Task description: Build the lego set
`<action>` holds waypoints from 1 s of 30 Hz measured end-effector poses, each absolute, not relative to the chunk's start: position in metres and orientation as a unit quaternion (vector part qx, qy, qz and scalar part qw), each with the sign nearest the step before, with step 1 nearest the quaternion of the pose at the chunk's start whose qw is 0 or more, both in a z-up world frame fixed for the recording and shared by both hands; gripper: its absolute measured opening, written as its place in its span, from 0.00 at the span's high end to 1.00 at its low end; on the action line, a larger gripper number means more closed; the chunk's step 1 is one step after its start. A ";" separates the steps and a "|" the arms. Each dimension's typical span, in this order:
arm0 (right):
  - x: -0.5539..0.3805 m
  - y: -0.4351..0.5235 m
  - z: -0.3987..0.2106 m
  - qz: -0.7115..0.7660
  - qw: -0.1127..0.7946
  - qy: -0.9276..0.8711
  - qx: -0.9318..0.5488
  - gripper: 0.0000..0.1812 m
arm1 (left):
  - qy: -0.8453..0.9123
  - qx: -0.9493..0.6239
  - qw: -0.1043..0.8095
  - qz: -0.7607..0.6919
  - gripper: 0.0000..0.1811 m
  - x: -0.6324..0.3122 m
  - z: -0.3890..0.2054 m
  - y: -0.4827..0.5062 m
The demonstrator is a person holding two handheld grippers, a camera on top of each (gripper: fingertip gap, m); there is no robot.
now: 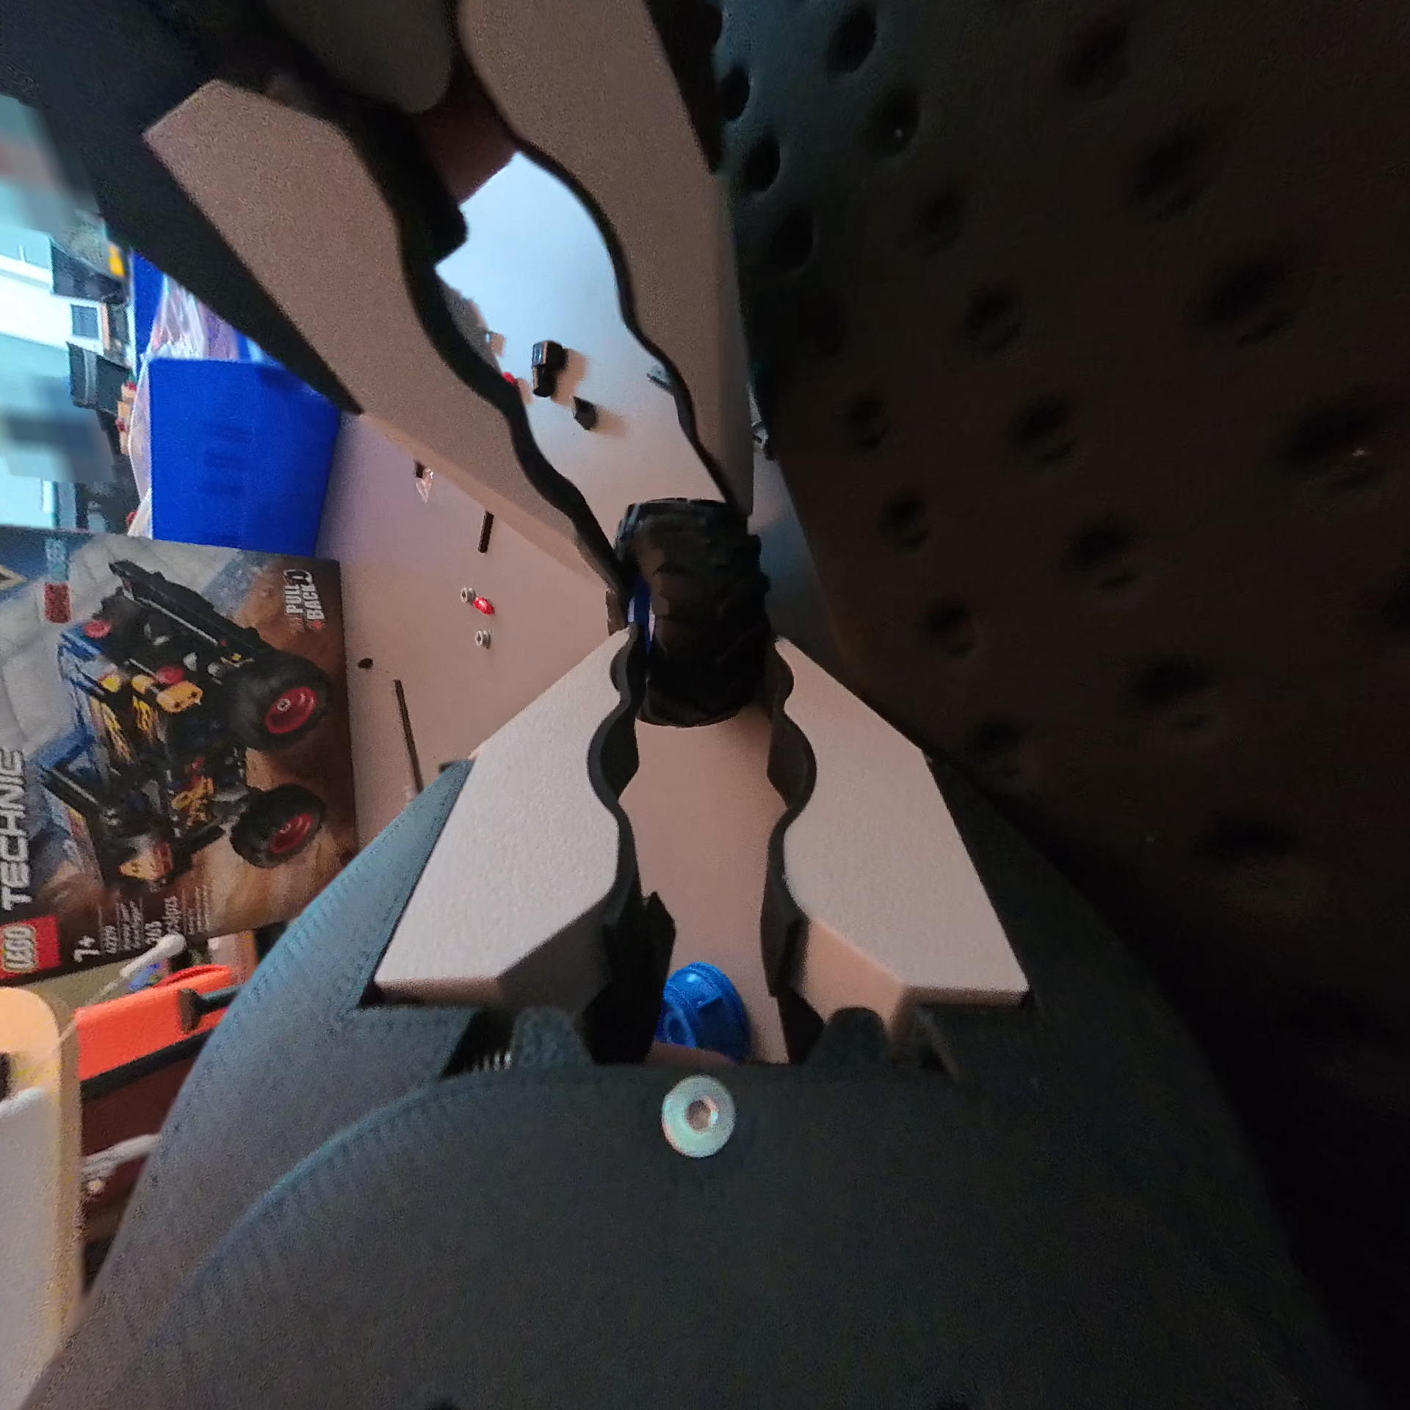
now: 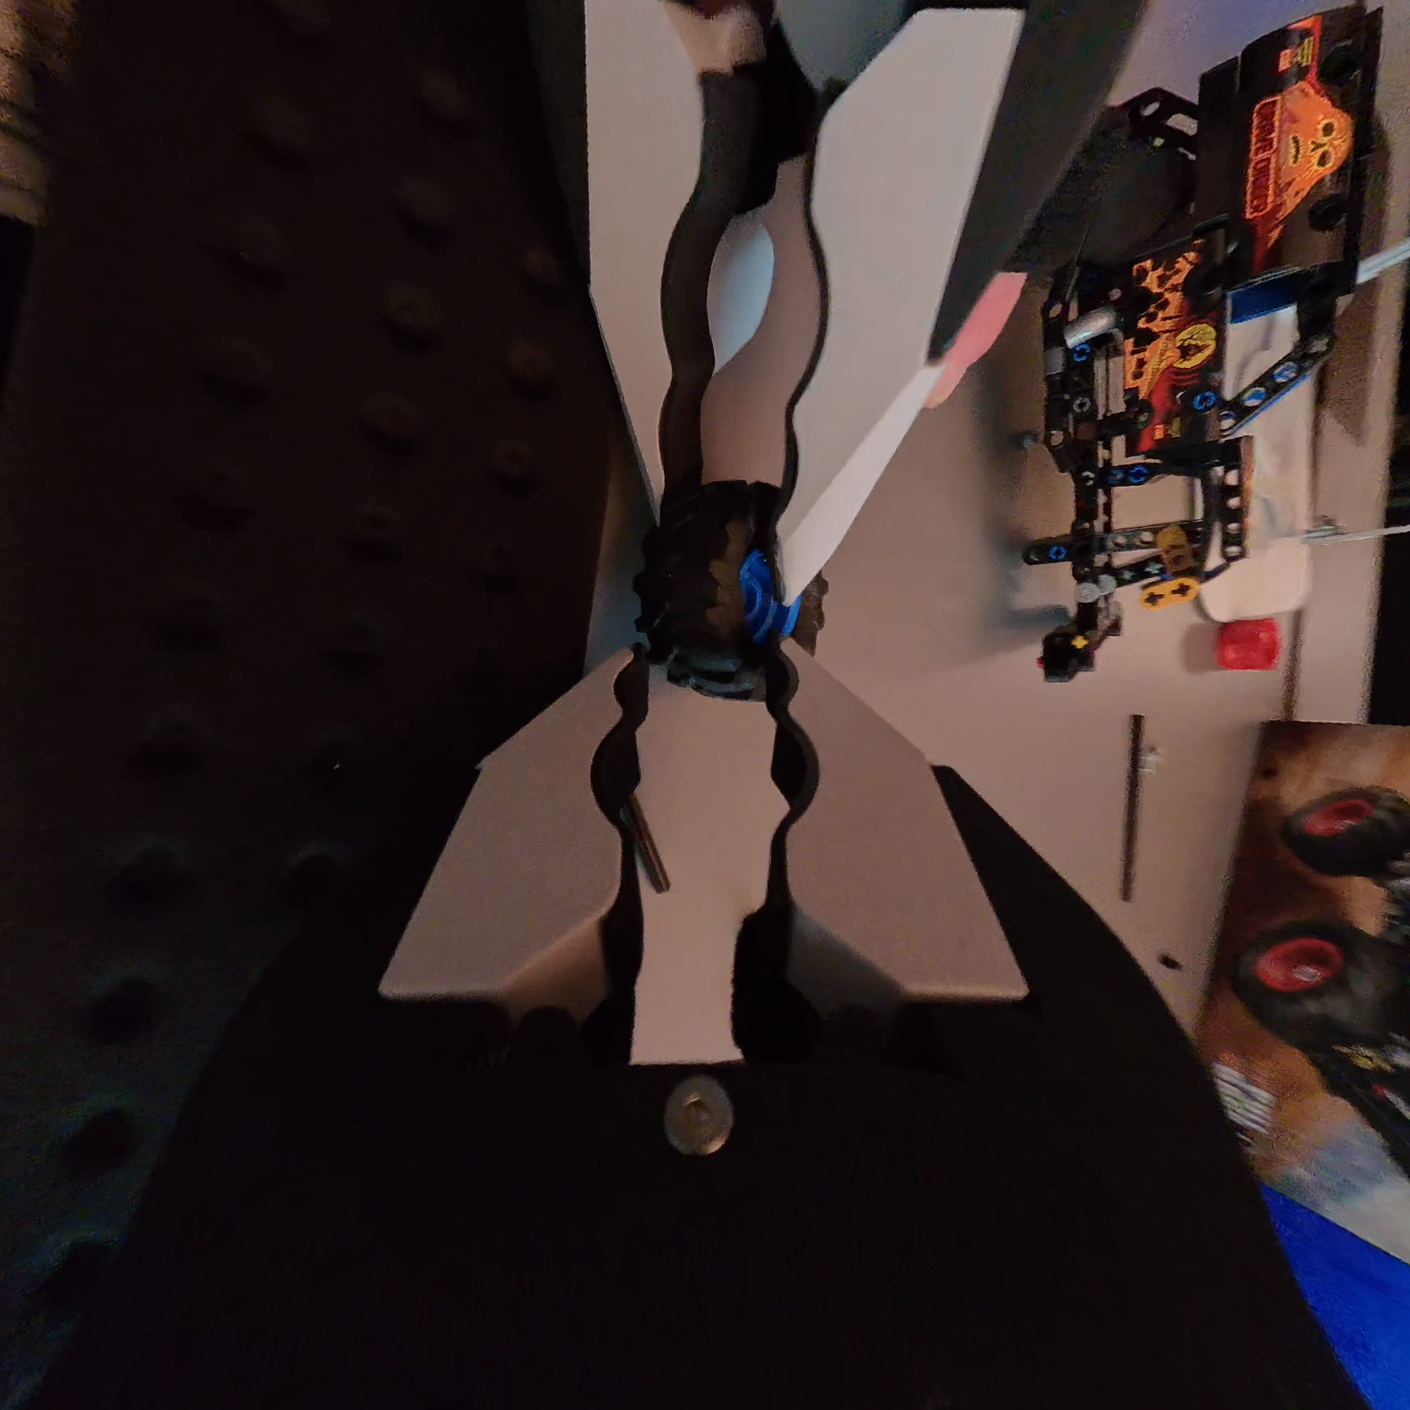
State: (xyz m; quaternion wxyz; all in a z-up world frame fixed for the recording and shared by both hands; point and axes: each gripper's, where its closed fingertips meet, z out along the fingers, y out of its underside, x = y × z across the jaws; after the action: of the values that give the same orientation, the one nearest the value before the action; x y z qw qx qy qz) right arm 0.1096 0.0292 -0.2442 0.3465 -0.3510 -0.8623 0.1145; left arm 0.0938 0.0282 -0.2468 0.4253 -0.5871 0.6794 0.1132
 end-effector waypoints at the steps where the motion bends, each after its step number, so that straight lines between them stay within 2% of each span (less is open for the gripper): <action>1: 0.111 0.027 -0.242 0.140 0.335 -0.861 -0.356 0.86 | 0.688 -0.578 0.421 0.122 0.83 0.094 -0.247 0.028; 5: 0.118 0.029 -0.237 0.187 0.314 -0.860 -0.356 0.93 | 0.702 -0.572 0.409 0.112 0.83 0.096 -0.247 0.025; 10: 0.120 0.028 -0.239 0.156 0.279 -0.890 -0.327 0.94 | 0.720 -0.561 0.391 0.115 0.83 0.098 -0.248 0.022; 21: 0.117 0.028 -0.235 0.129 0.283 -0.911 -0.269 0.94 | 0.729 -0.551 0.389 0.117 0.84 0.099 -0.249 0.022; 27: 0.119 0.025 -0.243 0.133 0.255 -0.922 -0.259 0.90 | 0.734 -0.545 0.387 0.120 0.84 0.100 -0.248 0.021; 30: 0.120 0.025 -0.245 0.128 0.239 -0.927 -0.258 0.91 | 0.731 -0.552 0.384 0.116 0.84 0.101 -0.248 0.023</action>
State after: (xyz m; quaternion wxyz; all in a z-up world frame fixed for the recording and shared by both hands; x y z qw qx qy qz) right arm 0.1205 0.0245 -0.2447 0.2392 -0.2581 -0.9273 0.1276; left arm 0.1012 0.0232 -0.2482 0.3845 -0.5515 0.7312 0.1157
